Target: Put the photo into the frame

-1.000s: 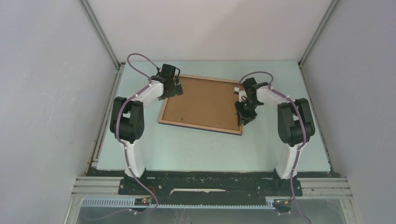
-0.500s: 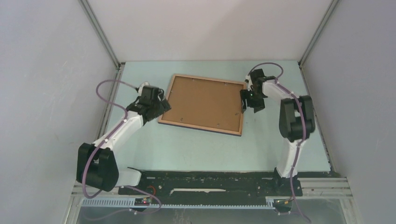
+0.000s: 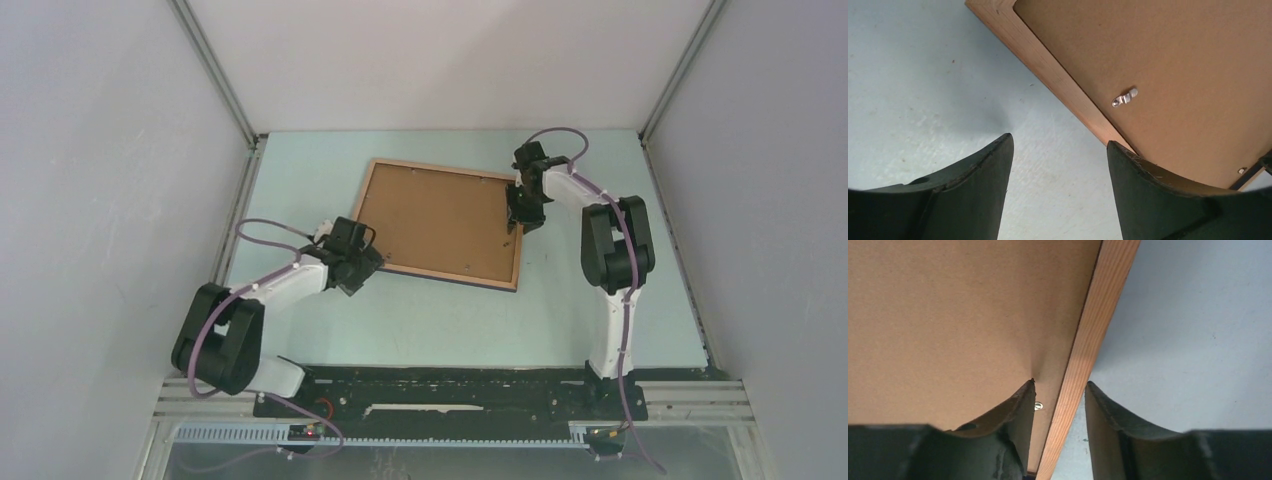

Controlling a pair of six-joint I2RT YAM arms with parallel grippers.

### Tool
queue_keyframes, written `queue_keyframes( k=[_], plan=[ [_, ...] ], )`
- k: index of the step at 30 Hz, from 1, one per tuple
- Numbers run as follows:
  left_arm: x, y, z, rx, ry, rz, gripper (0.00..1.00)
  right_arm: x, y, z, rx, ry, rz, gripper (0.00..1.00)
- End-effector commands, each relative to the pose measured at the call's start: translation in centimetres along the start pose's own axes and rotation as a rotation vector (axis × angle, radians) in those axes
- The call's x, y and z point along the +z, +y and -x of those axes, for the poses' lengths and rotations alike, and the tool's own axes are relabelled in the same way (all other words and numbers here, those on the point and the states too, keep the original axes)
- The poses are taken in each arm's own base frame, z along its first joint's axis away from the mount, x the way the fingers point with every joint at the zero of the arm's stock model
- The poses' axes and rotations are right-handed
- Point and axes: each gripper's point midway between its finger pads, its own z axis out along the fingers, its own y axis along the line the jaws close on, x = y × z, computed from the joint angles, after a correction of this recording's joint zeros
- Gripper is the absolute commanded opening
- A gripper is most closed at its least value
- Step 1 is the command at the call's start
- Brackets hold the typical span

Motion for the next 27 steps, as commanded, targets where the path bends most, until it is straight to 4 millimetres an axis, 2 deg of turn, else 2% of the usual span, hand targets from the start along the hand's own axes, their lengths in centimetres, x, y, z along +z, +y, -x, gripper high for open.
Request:
queue_keyframes(
  k=[1,3,5,8,11,13,14,16,18,20,23,24,25,27],
  plan=[
    [1.1,-2.0,1.4,-0.059,-0.035,-0.023,0.73,0.0,-0.8,-0.1,0.031,0.018,-0.005,0.43],
    [2.0,-2.0,2.3,-0.060,-0.047,0.001,0.70,-0.5,-1.3,-0.5,0.034,0.019,0.003,0.24],
    [3.0,-2.1,3.1,-0.059,-0.037,0.011,0.68,-1.0,-1.7,-1.1,0.034,0.023,0.013,0.13],
    [4.0,-3.1,5.2,-0.020,-0.056,0.022,0.65,-1.6,-1.1,-3.2,-0.040,0.069,0.081,0.00],
    [4.6,-4.1,7.6,0.081,-0.091,0.055,0.63,-2.0,0.7,-7.5,-0.158,0.191,0.198,0.00],
    [5.0,-4.8,8.5,0.147,-0.051,0.085,0.64,-1.8,2.4,-11.0,-0.282,0.287,0.234,0.00],
    [5.2,-5.5,8.8,0.178,-0.034,0.079,0.64,-1.8,2.9,-12.1,-0.331,0.314,0.243,0.00],
    [5.4,-6.7,9.4,0.248,-0.019,0.066,0.64,-2.6,4.3,-12.6,-0.372,0.312,0.285,0.02],
    [5.5,-7.5,10.2,0.302,-0.025,0.060,0.63,-4.6,6.2,-12.5,-0.403,0.282,0.377,0.05],
    [5.5,-7.7,11.1,0.350,-0.046,0.074,0.63,-6.9,7.5,-12.7,-0.441,0.235,0.434,0.16],
    [5.6,-7.4,11.4,0.409,-0.045,0.092,0.61,-9.5,8.1,-12.5,-0.489,0.145,0.415,0.36],
    [5.6,-7.2,11.6,0.423,-0.046,0.102,0.60,-10.2,8.1,-12.2,-0.493,0.116,0.405,0.38],
    [5.6,-7.0,11.6,0.437,-0.048,0.110,0.58,-10.6,7.9,-11.6,-0.493,0.078,0.377,0.40],
    [5.5,-6.4,11.4,0.456,-0.049,0.119,0.53,-11.2,7.4,-9.2,-0.483,-0.036,0.307,0.52]
  ],
)
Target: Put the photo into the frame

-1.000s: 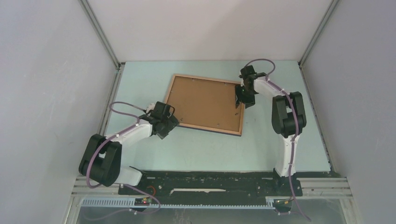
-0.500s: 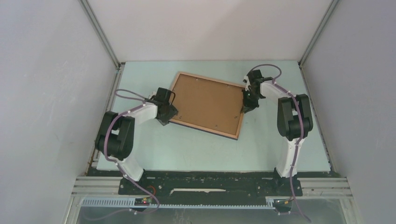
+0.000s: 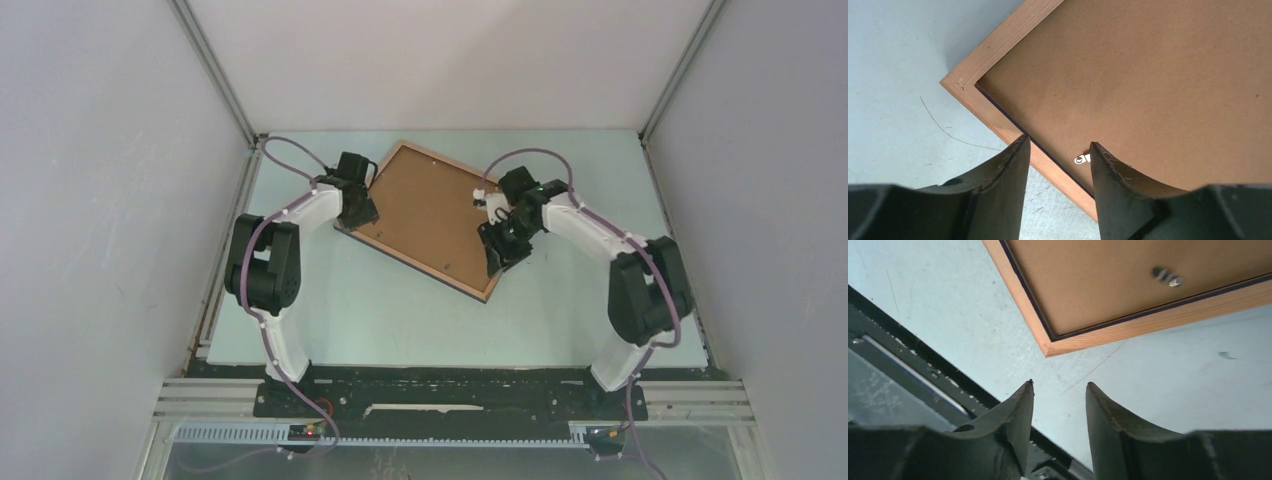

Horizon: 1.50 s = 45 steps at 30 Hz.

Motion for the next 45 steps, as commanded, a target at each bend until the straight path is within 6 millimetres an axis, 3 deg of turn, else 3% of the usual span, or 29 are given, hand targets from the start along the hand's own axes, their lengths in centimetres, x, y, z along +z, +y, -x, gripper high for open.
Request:
queue_keyframes(
  k=[1,5,9,11,14,21,26,31,35,38,39,45],
  plan=[
    [-0.7,0.6,1.0,0.104,-0.042,0.015,0.53,-4.7,-1.8,4.3,-0.046,-0.245,-0.157,0.55],
    [-2.2,0.9,0.8,0.059,-0.083,-0.023,0.61,-5.4,-8.5,10.0,0.097,-0.414,-0.352,0.63],
    [-5.4,0.4,0.8,0.044,-0.157,-0.144,0.74,-4.5,-13.9,12.4,0.230,-0.342,-0.448,0.67],
    [-7.1,0.3,0.4,0.041,-0.187,-0.209,0.87,-4.1,-15.6,13.6,0.235,-0.322,-0.470,0.68],
    [-8.4,0.6,-1.3,0.028,-0.182,-0.274,0.98,-4.0,-17.7,16.0,0.232,-0.337,-0.483,0.71],
    [-8.8,-1.2,-7.6,-0.095,-0.064,-0.530,1.00,-2.9,-21.4,20.1,0.256,-0.391,-0.438,0.76],
    [-7.9,-1.8,-9.9,-0.125,0.030,-0.535,1.00,-1.0,-21.7,21.0,0.269,-0.369,-0.370,0.77],
    [-7.4,-2.9,-8.5,-0.112,0.024,-0.521,1.00,0.9,-20.2,20.1,0.329,-0.337,-0.246,0.75],
    [-5.8,-3.8,-7.4,-0.127,0.026,-0.495,1.00,2.1,-19.9,17.4,0.427,-0.274,-0.157,0.72],
    [-3.8,-3.9,-6.6,-0.113,0.039,-0.431,1.00,2.8,-17.9,15.1,0.461,-0.250,-0.048,0.68],
    [-3.2,-3.9,-6.4,-0.108,0.046,-0.410,1.00,2.5,-17.3,14.7,0.461,-0.254,-0.040,0.64],
    [-1.1,-3.7,-3.3,-0.083,0.022,-0.306,1.00,0.0,-12.7,10.7,0.416,-0.225,0.052,0.64]
  ],
)
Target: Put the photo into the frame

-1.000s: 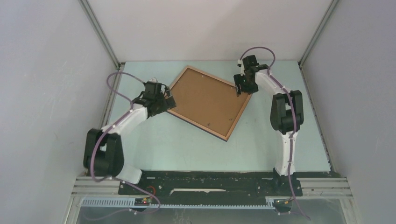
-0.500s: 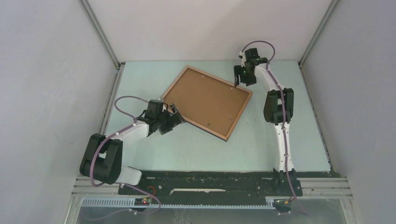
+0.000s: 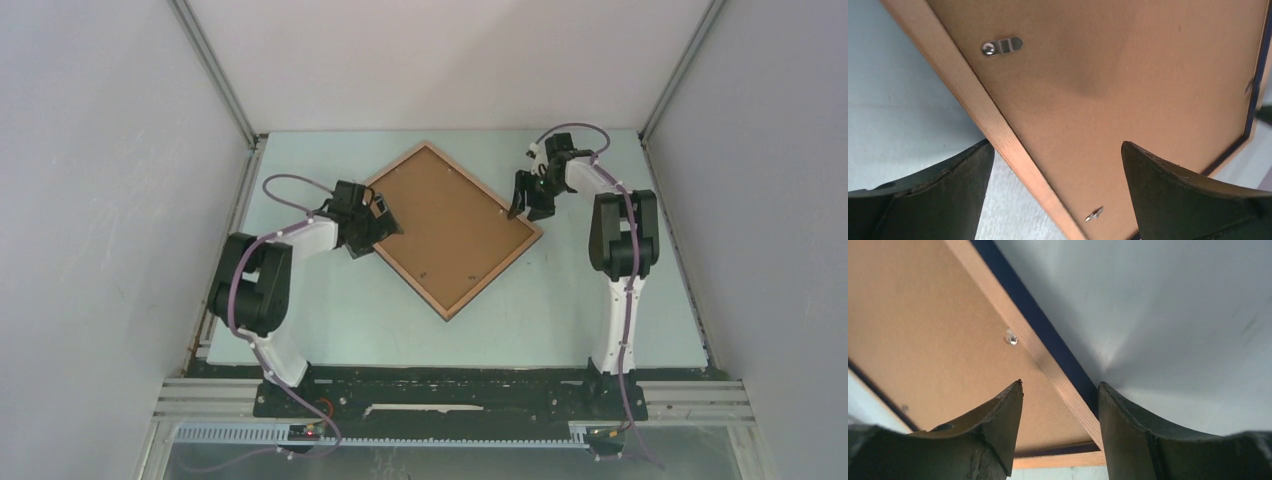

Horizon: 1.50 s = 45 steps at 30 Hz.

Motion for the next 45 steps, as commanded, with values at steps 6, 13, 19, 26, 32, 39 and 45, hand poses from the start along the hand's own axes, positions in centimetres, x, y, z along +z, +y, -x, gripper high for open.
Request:
queue_keyframes(
  k=[6,13,19,26,32,39,45],
  plan=[
    [0.7,-1.5,5.5,0.088,-0.063,0.037,1.00,-3.2,2.6,-12.6,-0.272,0.354,-0.070,0.68],
    [-1.3,-0.5,6.9,0.167,-0.139,0.075,1.00,-6.6,3.1,-7.9,-0.189,0.145,-0.019,0.72],
    [-2.8,0.6,9.0,0.154,-0.194,0.126,1.00,-5.3,0.5,-2.5,-0.090,-0.032,-0.127,0.76],
    [-2.5,1.5,10.3,-0.061,-0.204,0.260,1.00,-0.5,2.2,-0.8,-0.129,0.004,-0.205,0.74],
    [-1.6,1.1,10.5,-0.217,-0.200,0.255,1.00,1.8,3.7,1.2,-0.104,-0.032,-0.177,0.71],
    [0.0,0.9,10.8,-0.326,-0.153,0.259,0.97,3.2,4.4,1.2,-0.100,-0.008,-0.150,0.65],
    [0.9,1.4,10.9,-0.387,-0.147,0.311,0.91,4.0,4.2,0.8,-0.119,0.035,-0.162,0.51]
  ],
)
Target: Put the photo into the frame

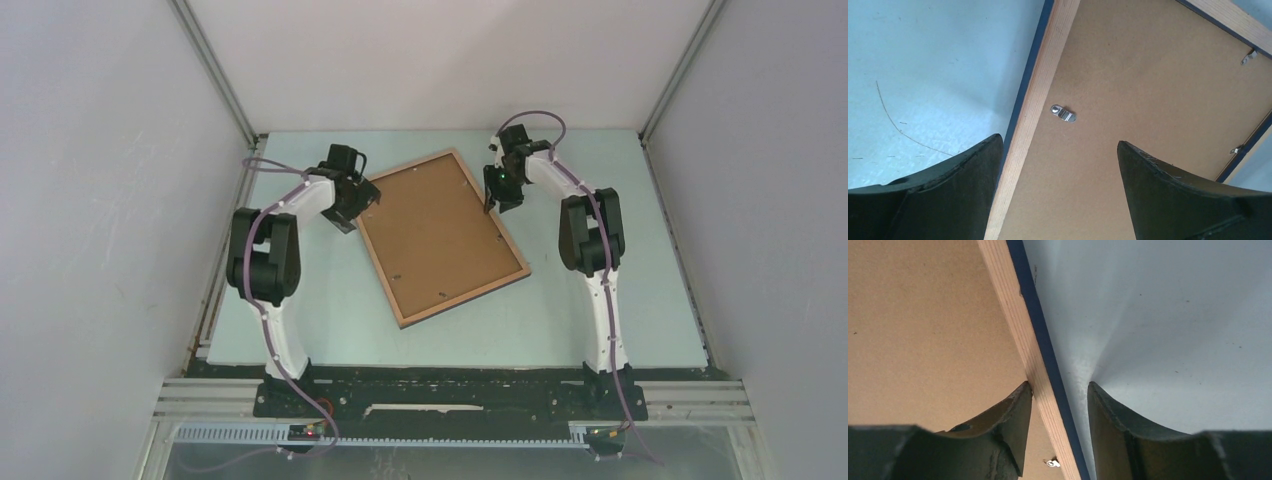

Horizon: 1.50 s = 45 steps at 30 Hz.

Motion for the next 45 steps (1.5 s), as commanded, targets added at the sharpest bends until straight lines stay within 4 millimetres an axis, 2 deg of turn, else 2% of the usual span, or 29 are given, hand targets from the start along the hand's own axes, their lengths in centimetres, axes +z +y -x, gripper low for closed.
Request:
queue_keyframes(
  k=[1,5,11,16,27,37,39,45],
  plan=[
    [-0.6,-1.0,1.2,-0.104,-0.026,0.018,0.89,0.8,-0.4,-0.4,-0.008,0.031,-0.027,0.50],
    [-0.5,-0.6,1.3,-0.160,-0.052,0.053,0.82,0.9,-0.2,-0.5,-0.014,0.035,-0.019,0.48],
    [0.1,-0.2,0.6,-0.162,-0.030,0.152,0.76,0.9,-0.4,-0.7,-0.022,0.037,-0.029,0.46],
    [1.0,-0.4,0.5,-0.137,-0.024,0.176,0.76,0.9,-0.3,-0.7,-0.022,0.041,-0.027,0.45],
    [2.0,0.5,0.2,-0.112,-0.016,0.249,0.67,1.1,-0.6,-0.9,-0.029,0.049,-0.036,0.43],
    [2.6,1.7,0.0,-0.088,-0.010,0.302,0.67,1.2,-0.6,-1.0,-0.029,0.056,-0.035,0.42],
    [2.6,1.8,-0.1,-0.080,-0.006,0.303,0.63,1.1,-0.7,-0.9,-0.029,0.054,-0.035,0.41],
    [2.3,2.0,0.3,0.011,-0.013,0.293,0.38,1.2,-0.7,-1.0,-0.031,0.059,-0.036,0.40]
  ],
)
